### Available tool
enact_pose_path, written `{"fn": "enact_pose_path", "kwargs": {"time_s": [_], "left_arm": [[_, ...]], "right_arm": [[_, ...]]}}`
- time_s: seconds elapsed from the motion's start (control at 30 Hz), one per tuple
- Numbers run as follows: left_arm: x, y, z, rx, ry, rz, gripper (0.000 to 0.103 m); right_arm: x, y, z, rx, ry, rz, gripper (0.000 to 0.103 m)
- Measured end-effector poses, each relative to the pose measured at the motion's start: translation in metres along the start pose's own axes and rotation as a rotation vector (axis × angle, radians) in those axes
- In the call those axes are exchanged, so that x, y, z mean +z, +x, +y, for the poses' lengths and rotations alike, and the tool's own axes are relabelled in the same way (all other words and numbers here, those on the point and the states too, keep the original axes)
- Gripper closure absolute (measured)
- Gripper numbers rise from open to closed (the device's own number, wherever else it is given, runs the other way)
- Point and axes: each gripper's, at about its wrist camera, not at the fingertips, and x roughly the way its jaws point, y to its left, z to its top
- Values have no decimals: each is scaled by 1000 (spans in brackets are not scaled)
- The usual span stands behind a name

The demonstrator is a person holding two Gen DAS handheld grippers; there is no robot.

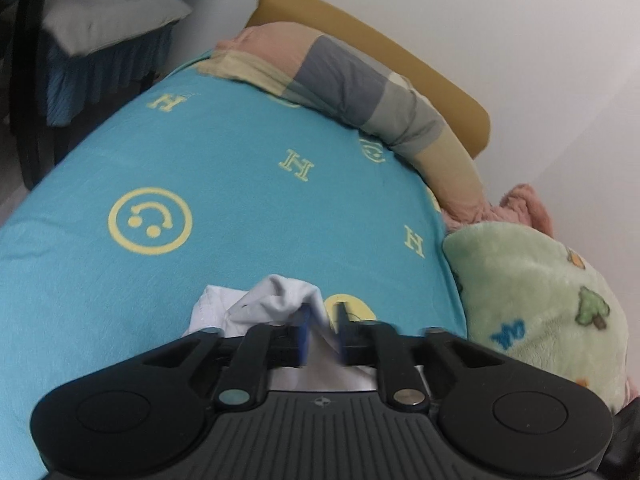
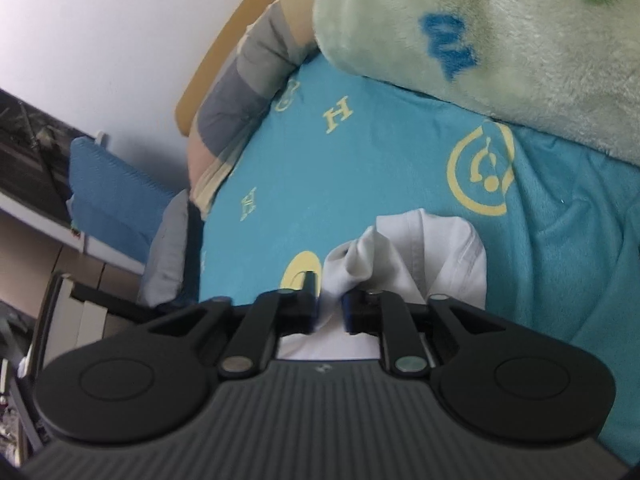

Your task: Fold clothes

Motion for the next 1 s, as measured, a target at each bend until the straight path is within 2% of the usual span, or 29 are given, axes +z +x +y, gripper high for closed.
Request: {"fn": "enact_pose_path", "kwargs": {"time_s": [0.03,0.07,0.1,0.17,0.3,0.37,0.43,0.53,0.63,0.8,1.0], "left_arm": [[-1,-5,-3,0,11,-19,32],[-2,-11,-7,-1,26,-41,21],[-3,-17,-10,-2,46,-57,16],[-7,-27,-15,5,86,-70,14],[-21,-39,-19,40,150,-58,9],[-28,-38,-19,65,183,-47,5],[-34,-34,-19,94,213,-29,5],[-37,-19,-18,153,247,-7,5],[-38,-1,-14,195,275,-8,5],[-37,25,-4,241,269,40,5],[-38,23,-6,239,281,46,5]], "right_arm": [[-1,-5,4,24,-16,-8,39],[-3,-10,10,56,-35,-14,29],[-6,-14,16,92,-56,-19,18],[-14,-24,27,135,-104,-24,20],[-37,-45,48,93,-258,-84,19],[-43,-46,55,52,-328,-92,29],[-46,-40,59,7,-387,-87,47],[-46,-22,58,-66,-451,-74,65],[-42,3,51,-143,-496,-57,68],[-40,37,39,-184,-507,-19,69],[-44,36,44,-195,-545,-14,68]]}}
